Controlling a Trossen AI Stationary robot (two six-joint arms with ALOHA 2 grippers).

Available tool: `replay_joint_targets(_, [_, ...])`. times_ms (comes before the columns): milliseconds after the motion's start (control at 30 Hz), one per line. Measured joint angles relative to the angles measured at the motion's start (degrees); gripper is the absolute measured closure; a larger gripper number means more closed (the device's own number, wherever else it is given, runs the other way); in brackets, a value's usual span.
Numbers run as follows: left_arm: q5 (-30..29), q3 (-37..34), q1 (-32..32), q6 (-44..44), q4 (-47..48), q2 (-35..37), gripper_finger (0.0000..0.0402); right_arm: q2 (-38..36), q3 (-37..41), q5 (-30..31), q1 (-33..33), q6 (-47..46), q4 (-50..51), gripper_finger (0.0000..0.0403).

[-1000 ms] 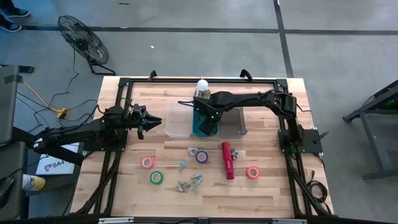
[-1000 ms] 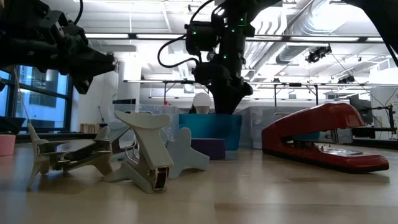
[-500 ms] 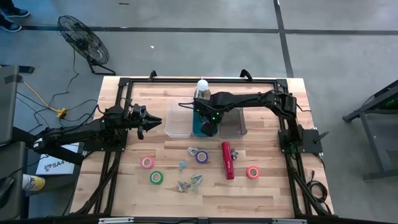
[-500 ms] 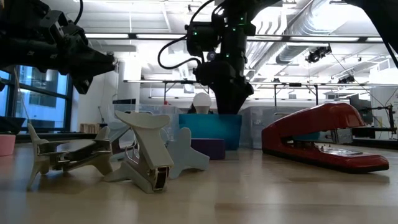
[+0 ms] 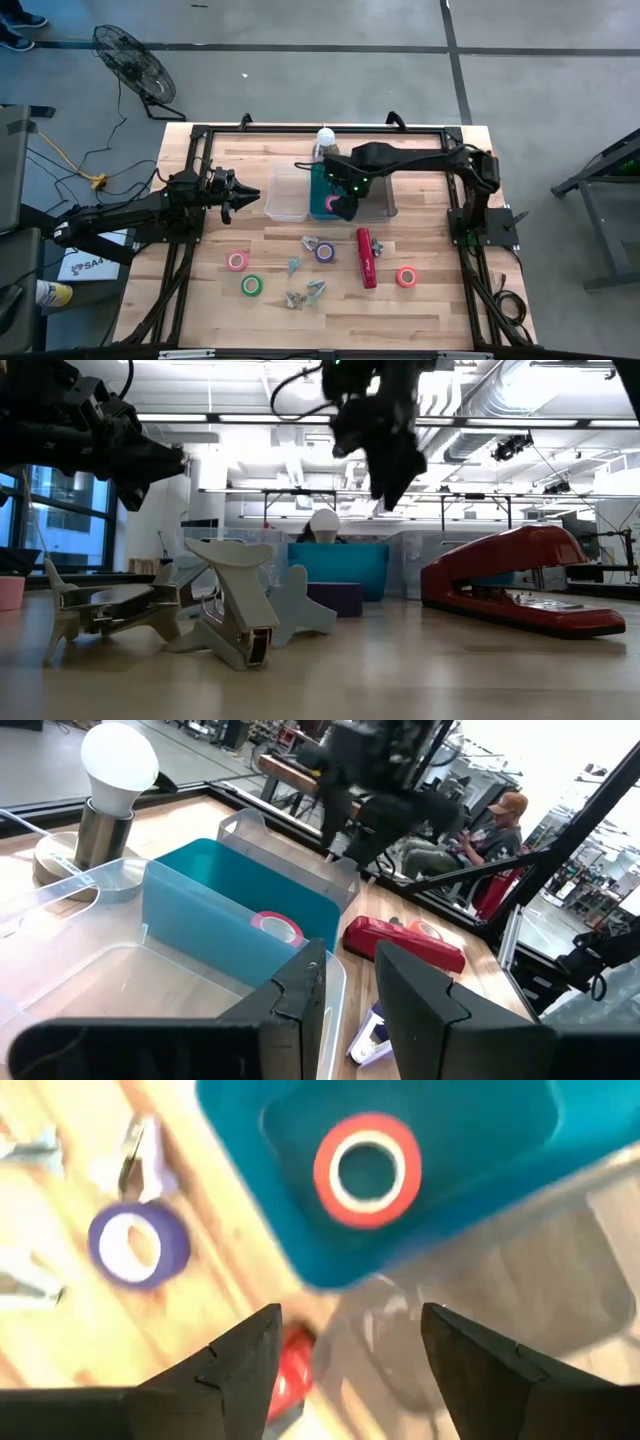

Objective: Pick and place Stapler, Stapler remover, tape
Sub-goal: Put the orange tape into the blue bin

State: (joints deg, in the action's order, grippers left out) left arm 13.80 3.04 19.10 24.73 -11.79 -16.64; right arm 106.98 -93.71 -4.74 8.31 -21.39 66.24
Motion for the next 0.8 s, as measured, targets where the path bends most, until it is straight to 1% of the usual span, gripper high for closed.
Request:
replay_joint_targets(200, [0.0,0.0,0.0,0.0,0.0,0.0,0.0312,-3.5,0.0,0.3,-3.4,-1.8,6.4,0.0180])
replay_joint_targets(300, [0.0,0.0,0.0,0.0,0.0,0.0,0.0312,-5.2,2.0,0.3,-5.4,-2.6,6.2,0.0181])
replay_joint_targets(400, [0.0,0.0,0.0,0.0,0.0,0.0,0.0312,-8.2,6.6,0.2,-7.9,-4.1,4.8,0.0181])
replay_joint_targets(533, [0.0,0.0,0.0,0.0,0.0,0.0,0.0312,-13.6,14.6,0.1,-12.0,-8.0,2.2,0.0181])
replay_joint_targets(667, [0.1,0.0,0.0,0.0,0.0,0.0,0.0312,-19.5,21.8,-0.2,-17.0,-13.9,-0.8,0.0181])
replay_joint_targets(800, [0.1,0.0,0.0,0.0,0.0,0.0,0.0312,-23.7,27.3,-0.7,-22.5,-21.9,-1.8,0.0184])
